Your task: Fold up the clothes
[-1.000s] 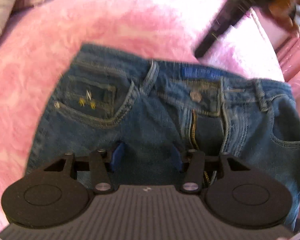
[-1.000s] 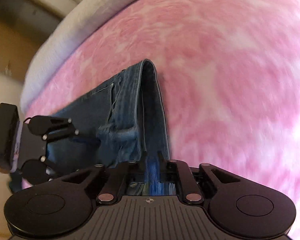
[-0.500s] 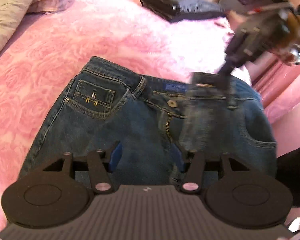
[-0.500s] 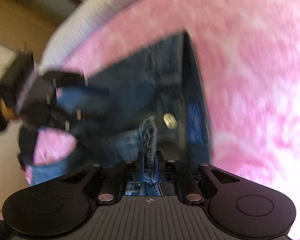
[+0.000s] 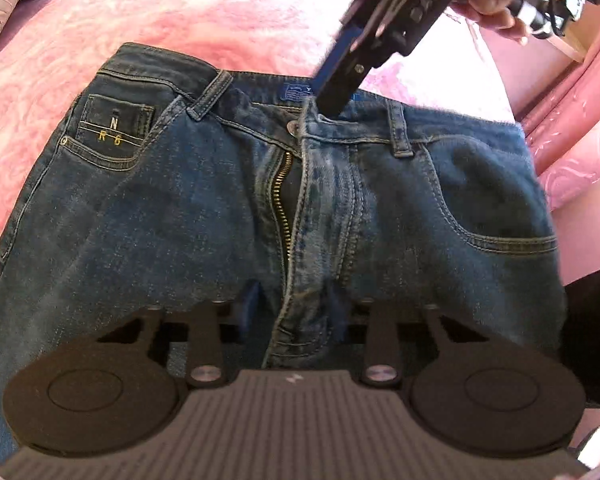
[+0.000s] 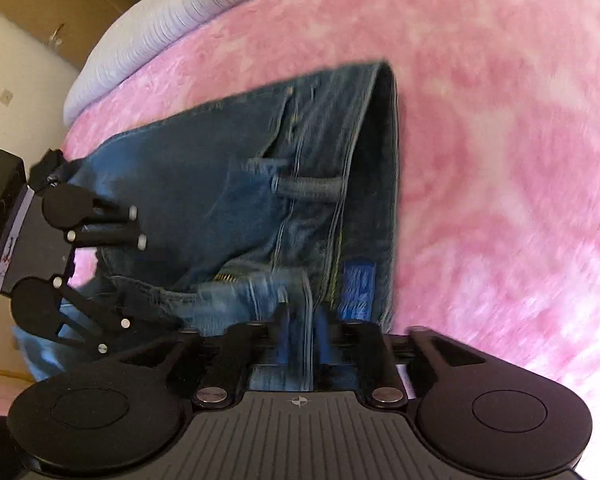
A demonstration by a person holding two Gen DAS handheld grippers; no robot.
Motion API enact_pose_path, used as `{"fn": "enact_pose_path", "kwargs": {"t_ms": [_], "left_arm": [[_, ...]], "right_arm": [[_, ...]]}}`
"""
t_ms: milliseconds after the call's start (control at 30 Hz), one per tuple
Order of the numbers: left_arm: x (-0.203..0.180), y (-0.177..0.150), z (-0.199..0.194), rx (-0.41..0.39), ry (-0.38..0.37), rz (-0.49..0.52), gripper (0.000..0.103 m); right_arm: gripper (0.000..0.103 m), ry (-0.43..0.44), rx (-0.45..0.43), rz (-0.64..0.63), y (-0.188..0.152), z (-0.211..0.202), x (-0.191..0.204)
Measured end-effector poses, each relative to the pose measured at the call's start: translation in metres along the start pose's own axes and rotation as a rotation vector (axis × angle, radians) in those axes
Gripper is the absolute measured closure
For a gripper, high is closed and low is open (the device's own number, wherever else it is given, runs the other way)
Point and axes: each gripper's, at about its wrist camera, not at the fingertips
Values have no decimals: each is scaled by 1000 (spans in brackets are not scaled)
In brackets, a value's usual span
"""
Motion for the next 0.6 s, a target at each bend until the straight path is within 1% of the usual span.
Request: {"fn": "enact_pose_path", "kwargs": {"t_ms": [33, 67, 100, 200, 267, 333, 433, 533, 567, 600], "left_arm": [[1, 2, -2, 2, 0, -3, 84], [4, 5, -6, 0, -1, -12, 86], [7, 7, -12, -11, 1, -29, 89], [21, 2, -34, -54, 26, -93, 89], [26, -6, -36, -46, 30, -145, 89], [29, -9, -31, -27, 28, -187, 89], [31, -8, -19, -3, 14, -223, 89], [29, -13, -11, -6, 10, -213, 88], [29, -15, -10, -10, 8, -211, 88], [29, -18, -10, -12, 6, -212, 88]], "right_arm": [[37, 3, -8, -5, 1, 1, 1], [33, 5, -10, -9, 2, 4, -1], [33, 9, -3, -16, 4, 8, -3], [33, 33, 13, -55, 10, 17, -3], [33, 66, 5, -85, 13, 18, -1], [33, 82, 7, -99, 14, 26, -3], [33, 128, 4, -94, 17, 35, -8], [33, 175, 2, -98, 17, 45, -11], [33, 197, -8, -74, 17, 46, -15], [39, 220, -19, -44, 17, 47, -20]]}}
Point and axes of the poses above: each gripper's, at about its wrist camera, not at the fingertips, and z roughly the way its jaws point, x to its left, y to its top, and after that the axes turned 11 degrees about y, right-handed
